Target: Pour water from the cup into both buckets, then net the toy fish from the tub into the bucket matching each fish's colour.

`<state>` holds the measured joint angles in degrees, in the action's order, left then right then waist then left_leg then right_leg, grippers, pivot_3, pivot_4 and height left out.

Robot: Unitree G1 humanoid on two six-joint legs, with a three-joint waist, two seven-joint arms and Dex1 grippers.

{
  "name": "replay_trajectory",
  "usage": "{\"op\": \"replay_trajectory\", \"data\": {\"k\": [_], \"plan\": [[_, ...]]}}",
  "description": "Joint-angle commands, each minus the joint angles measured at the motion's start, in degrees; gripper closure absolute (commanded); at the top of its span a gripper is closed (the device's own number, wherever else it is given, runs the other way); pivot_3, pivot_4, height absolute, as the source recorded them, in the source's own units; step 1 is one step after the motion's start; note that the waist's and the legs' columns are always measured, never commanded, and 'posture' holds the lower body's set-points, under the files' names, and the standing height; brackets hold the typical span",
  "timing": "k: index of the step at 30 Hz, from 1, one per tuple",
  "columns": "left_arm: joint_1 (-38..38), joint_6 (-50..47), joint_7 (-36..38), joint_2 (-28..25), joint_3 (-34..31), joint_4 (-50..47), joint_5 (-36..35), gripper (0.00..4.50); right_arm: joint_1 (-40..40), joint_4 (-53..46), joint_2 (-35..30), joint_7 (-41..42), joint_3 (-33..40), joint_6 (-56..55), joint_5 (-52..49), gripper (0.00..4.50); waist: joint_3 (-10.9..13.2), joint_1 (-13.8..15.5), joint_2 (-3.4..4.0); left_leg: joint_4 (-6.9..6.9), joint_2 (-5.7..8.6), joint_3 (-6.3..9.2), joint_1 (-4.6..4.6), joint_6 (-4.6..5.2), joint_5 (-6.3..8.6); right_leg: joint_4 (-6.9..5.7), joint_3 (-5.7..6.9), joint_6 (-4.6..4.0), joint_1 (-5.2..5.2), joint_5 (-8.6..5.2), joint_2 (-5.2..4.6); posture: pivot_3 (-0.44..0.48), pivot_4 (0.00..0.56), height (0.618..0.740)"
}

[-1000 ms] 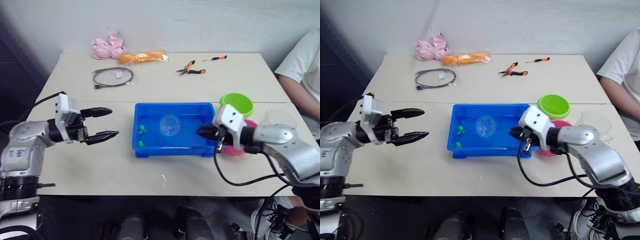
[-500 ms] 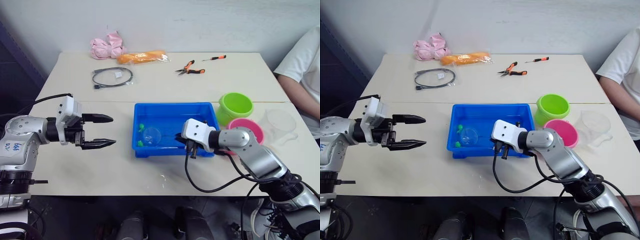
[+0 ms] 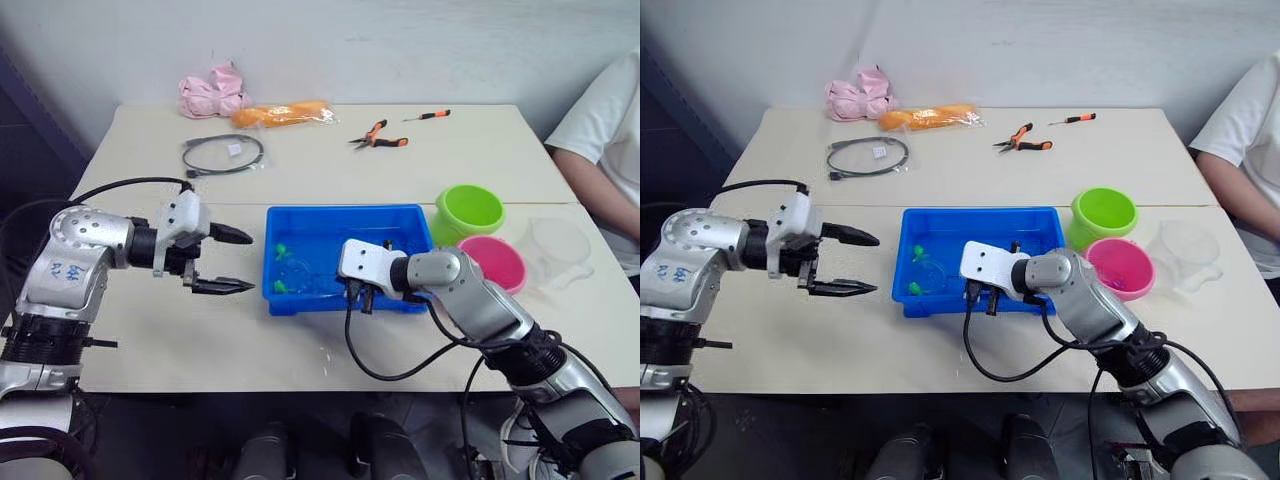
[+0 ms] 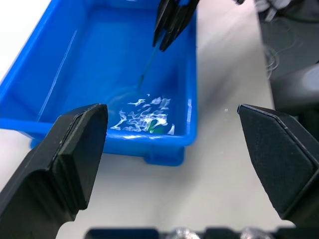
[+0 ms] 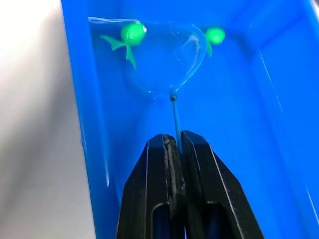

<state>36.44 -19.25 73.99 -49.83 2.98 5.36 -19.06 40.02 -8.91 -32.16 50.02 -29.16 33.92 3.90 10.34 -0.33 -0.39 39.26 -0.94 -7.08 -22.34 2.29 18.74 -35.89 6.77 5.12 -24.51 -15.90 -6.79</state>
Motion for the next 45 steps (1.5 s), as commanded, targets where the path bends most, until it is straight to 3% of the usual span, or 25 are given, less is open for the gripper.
{"op": "replay_trajectory", "data": {"k": [1, 10, 18, 30, 35, 45], "plan": [[2.38, -1.12, -2.46, 0.42, 1.04, -0.82, 2.58, 0.04, 1.48, -0.18, 1.06, 1.51, -0.26, 2.07, 0.25, 4.5, 0.0, -0.1, 0.0, 0.0, -0.01, 0.0, 0.0, 0.0, 0.0, 0.0, -0.01, 0.0, -0.01, 0.0, 0.01, 0.0, 0.15, 0.74], [6.43, -4.19, -1.64, -0.98, 4.86, -0.67, 6.81, 0.04, 3.11, -2.38, 5.88, 3.26, 6.37, 17.1, -8.44, 4.5, 0.0, -0.39, 0.0, 0.0, -0.06, -0.01, -0.02, -0.03, 0.0, -0.01, -0.05, 0.0, -0.03, 0.0, 0.1, 0.0, 0.15, 0.74], [6.12, -4.65, -3.06, 0.11, 2.84, 1.06, 6.43, 0.04, 4.06, -3.27, 7.71, 1.18, 12.31, 24.18, -14.22, 4.5, 0.0, -0.97, 0.0, 0.0, -0.06, 0.0, -0.02, -0.03, 0.0, -0.01, -0.07, 0.0, -0.04, 0.0, 0.1, 0.0, 0.15, 0.74], [1.4, -3.58, -9.08, 1.15, -1.55, -3.14, 5.74, 0.04, -1.84, -12.86, 1.15, -0.25, 26.34, 34.17, -25.75, 4.5, 0.0, -1.14, 0.0, -0.01, -0.05, 0.04, -0.06, -0.03, 0.01, -0.01, -0.31, 0.0, -0.05, 0.0, 0.05, 0.0, 0.15, 0.74], [-2.79, -11.18, -17.23, 7.68, -7.57, -11.34, -1.04, 0.04, -6.22, -16.97, -2.19, -1.33, 33.21, 36.52, -30.33, 4.5, 0.0, -0.7, -0.03, -0.01, -0.01, 0.08, -0.07, -0.02, 0.01, 0.0, -0.52, 0.02, -0.03, 0.01, -0.02, 0.0, 0.15, 0.74], [-8.49, -8.5, -24.85, 20.77, -11.02, -16.22, -8.63, 0.04, -18.15, -26.41, -5.17, -6.38, 51.22, 36.73, -37.33, 4.5, -0.01, 0.57, -0.03, -0.03, -0.02, 0.01, 0.01, -0.02, 0.01, -0.01, -0.63, 0.03, 0.0, 0.02, 0.0, 0.0, 0.15, 0.74]]}}
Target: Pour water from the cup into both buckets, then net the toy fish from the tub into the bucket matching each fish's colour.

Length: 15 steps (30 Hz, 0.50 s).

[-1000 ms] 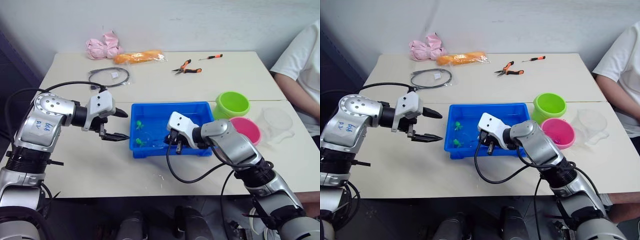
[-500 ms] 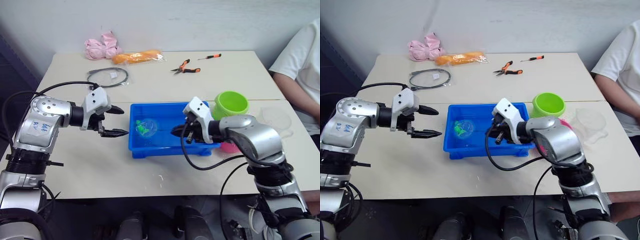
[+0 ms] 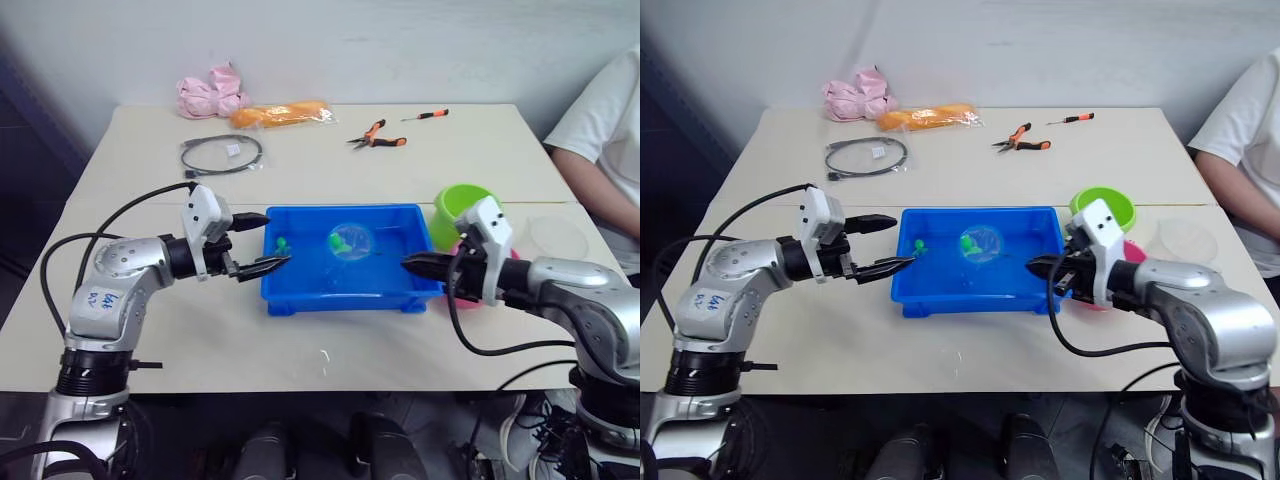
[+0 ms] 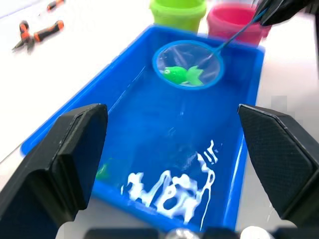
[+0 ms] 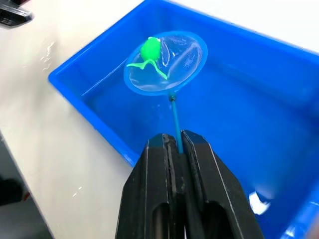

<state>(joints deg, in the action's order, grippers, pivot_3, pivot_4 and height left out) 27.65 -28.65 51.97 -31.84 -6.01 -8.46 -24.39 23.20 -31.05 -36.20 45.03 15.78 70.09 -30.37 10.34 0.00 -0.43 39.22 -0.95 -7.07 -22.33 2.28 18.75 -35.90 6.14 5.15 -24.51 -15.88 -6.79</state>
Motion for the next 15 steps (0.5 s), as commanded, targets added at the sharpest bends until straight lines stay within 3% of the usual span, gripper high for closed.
{"op": "replay_trajectory", "data": {"k": [1, 6, 10, 15], "plan": [[0.27, 1.25, -3.66, 3.99, -1.98, -2.51, -3.56, 0.04, -1.83, -4.73, -1.24, -2.03, 7.97, 0.83, -3.85, 4.5, 0.0, 0.39, 0.01, 0.0, 0.01, 0.03, 0.0, 0.0, 0.0, 0.02, 0.0, 0.02, 0.04, 0.01, -0.01, 0.0, 0.15, 0.74], [0.75, 4.68, -10.59, 10.72, -0.5, -1.21, -1.76, 0.04, -0.87, 0.79, -5.66, -4.75, 14.79, -2.35, -3.21, 4.5, 0.0, 0.62, 0.0, 0.01, 0.07, 0.01, 0.04, 0.04, -0.02, 0.04, -0.03, 0.05, 0.08, 0.03, -0.04, 0.0, 0.15, 0.74], [1.17, 5.41, -10.76, 12.93, 1.73, -1.11, -2.17, 0.04, -0.49, 7.54, -9.72, -6.37, 20.06, -4.52, -2.6, 4.5, -0.01, 0.93, 0.0, 0.01, 0.07, -0.01, 0.04, 0.05, -0.02, 0.04, -0.02, 0.05, 0.08, 0.03, 0.0, 0.0, 0.15, 0.74], [3.01, 6.9, -11.47, 14.34, 2.82, 1.07, -1.72, 0.04, -1.31, 14.99, -12.59, -10.93, 20.35, -9.6, 1.82, 4.5, -0.01, 1.13, 0.0, 0.01, 0.06, -0.07, 0.08, 0.06, -0.03, 0.04, -0.04, 0.05, 0.08, 0.03, 0.02, 0.0, 0.15, 0.74]]}}
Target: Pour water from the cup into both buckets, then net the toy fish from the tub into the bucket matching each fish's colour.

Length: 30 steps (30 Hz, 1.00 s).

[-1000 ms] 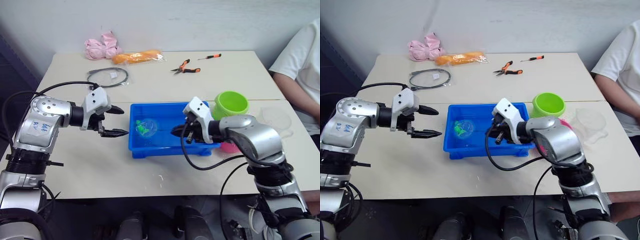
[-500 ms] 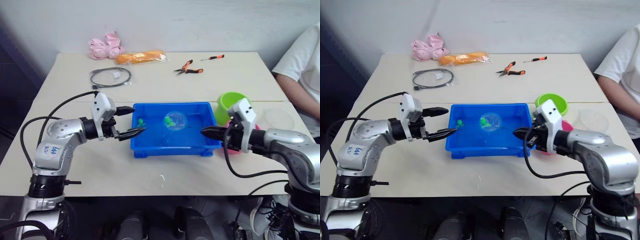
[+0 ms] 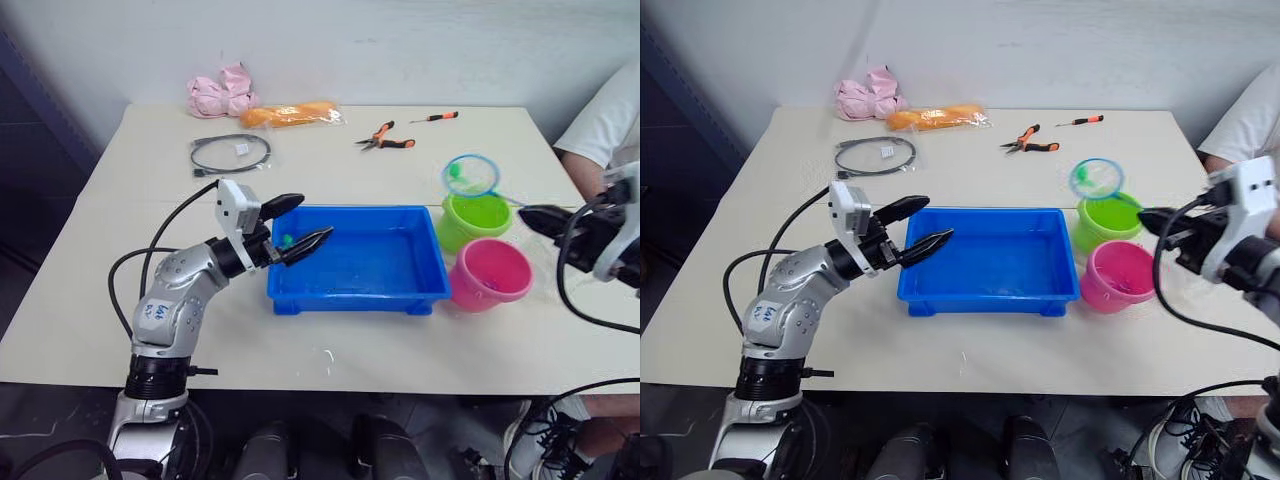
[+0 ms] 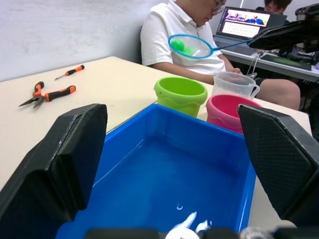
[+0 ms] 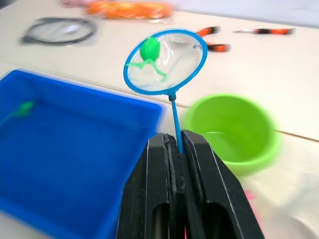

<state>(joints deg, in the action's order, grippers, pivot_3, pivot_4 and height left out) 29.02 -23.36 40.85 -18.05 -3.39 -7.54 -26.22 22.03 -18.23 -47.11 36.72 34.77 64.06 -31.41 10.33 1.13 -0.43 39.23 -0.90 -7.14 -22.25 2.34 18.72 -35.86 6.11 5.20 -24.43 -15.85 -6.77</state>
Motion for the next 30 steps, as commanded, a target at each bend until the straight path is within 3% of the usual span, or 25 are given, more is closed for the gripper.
{"op": "replay_trajectory", "data": {"k": [1, 9, 22, 30], "plan": [[1.95, 1.75, -0.39, 0.79, 0.34, 0.43, -0.04, 0.04, -0.62, 3.19, -2.04, -3.63, 0.68, -4.96, 4.09, 4.5, 0.0, 0.05, 0.0, 0.0, 0.0, -0.01, 0.01, 0.0, 0.0, 0.0, 0.01, 0.0, 0.0, 0.0, 0.0, 0.0, 0.15, 0.74], [1.85, 0.22, -0.43, 1.44, 2.42, -1.81, -0.8, 0.04, -6.78, 12.03, -4.96, -10.07, -11.75, -29.55, 21.94, 4.5, 0.0, 0.1, 0.0, 0.0, 0.01, -0.08, 0.01, 0.0, -0.02, 0.01, 0.05, 0.02, 0.0, 0.01, 0.04, 0.0, 0.15, 0.74], [2.32, -1.53, 0.51, 0.66, 2.8, -2.58, -1.52, 0.04, -8.75, 16.4, -7.71, -12.82, -23.23, -51.64, 37.88, 4.5, -0.01, 0.04, 0.02, -0.01, -0.04, -0.12, 0.06, -0.06, -0.06, 0.03, 0.05, 0.04, 0.0, 0.02, 0.1, 0.0, 0.15, 0.74], [2.2, -1.5, 0.13, 0.47, 2.97, -2.73, -0.83, 0.04, -12.98, 19.34, -13.6, -22.13, -27.71, -67.02, 54.78, 4.5, -0.01, 0.09, 0.02, -0.01, -0.06, -0.1, 0.06, -0.11, -0.09, 0.21, 0.03, 0.04, 0.01, 0.02, 0.1, 0.0, 0.15, 0.74]]}}
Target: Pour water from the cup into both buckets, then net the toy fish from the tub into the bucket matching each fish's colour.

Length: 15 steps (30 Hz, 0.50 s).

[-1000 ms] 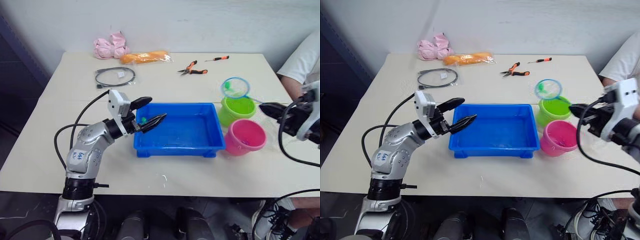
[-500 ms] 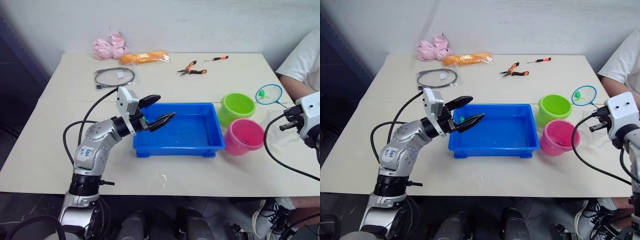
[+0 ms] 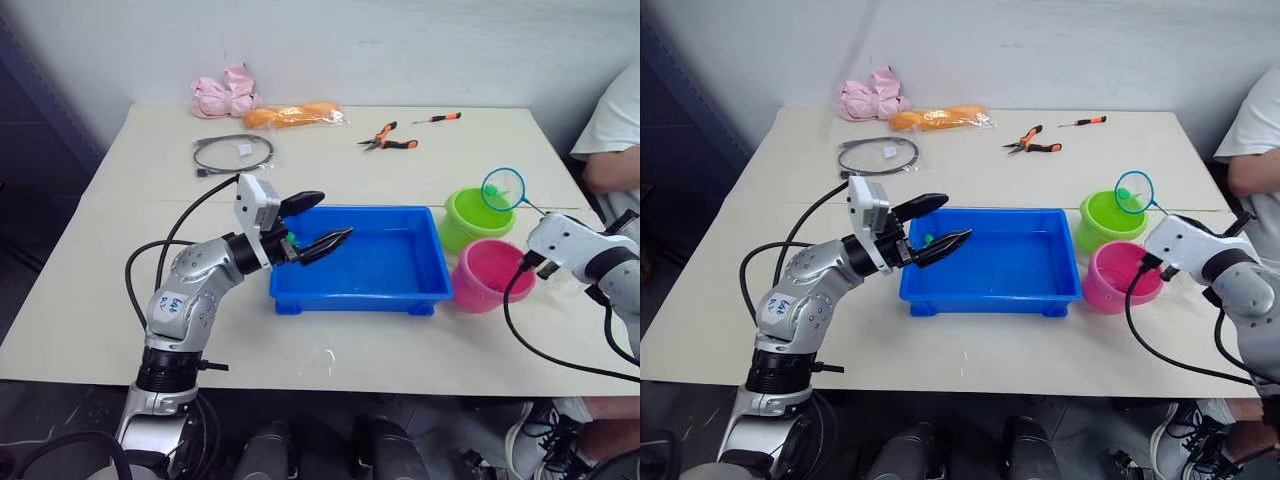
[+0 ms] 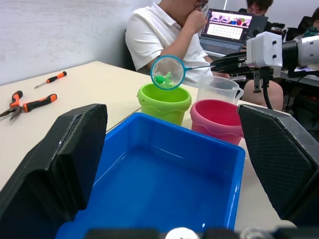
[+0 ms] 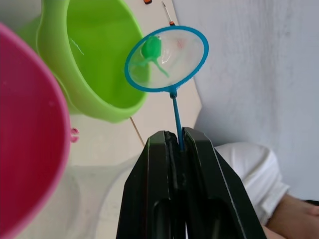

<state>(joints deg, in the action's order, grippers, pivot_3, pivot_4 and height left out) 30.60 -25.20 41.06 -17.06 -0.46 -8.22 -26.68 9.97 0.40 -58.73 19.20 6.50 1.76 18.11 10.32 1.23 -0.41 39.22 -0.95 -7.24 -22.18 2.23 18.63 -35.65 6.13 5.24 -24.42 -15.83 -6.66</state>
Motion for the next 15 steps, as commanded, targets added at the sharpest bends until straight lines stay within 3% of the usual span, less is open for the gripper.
{"op": "replay_trajectory", "data": {"k": [1, 7, 15], "plan": [[0.6, 0.41, -0.12, -0.54, 0.07, -1.98, -0.29, 0.04, -1.28, 1.34, -2.45, -7.0, 0.6, -7.66, 7.37, 4.5, 0.0, -0.01, 0.0, 0.0, 0.0, 0.0, 0.01, -0.01, 0.0, 0.0, -0.01, 0.0, 0.0, 0.0, 0.0, 0.0, 0.15, 0.74], [0.26, 1.21, 0.68, -0.8, 0.55, -1.53, -0.13, 0.04, -1.11, 1.9, -1.25, -12.1, 0.37, -12.09, 12.65, 4.5, 0.0, -0.11, 0.0, 0.0, -0.02, 0.0, 0.01, -0.04, -0.02, 0.02, -0.06, -0.01, 0.0, 0.0, 0.02, 0.0, 0.15, 0.74], [0.34, 2.8, 1.82, -0.65, 1.02, 0.34, 0.2, 0.04, -2.68, 0.01, -0.48, -7.88, 1.05, -7.94, 13.85, 4.5, 0.0, 0.0, 0.0, 0.0, -0.03, 0.0, 0.01, -0.05, -0.03, 0.02, -0.06, -0.01, 0.0, 0.0, 0.03, 0.0, 0.15, 0.74]]}}
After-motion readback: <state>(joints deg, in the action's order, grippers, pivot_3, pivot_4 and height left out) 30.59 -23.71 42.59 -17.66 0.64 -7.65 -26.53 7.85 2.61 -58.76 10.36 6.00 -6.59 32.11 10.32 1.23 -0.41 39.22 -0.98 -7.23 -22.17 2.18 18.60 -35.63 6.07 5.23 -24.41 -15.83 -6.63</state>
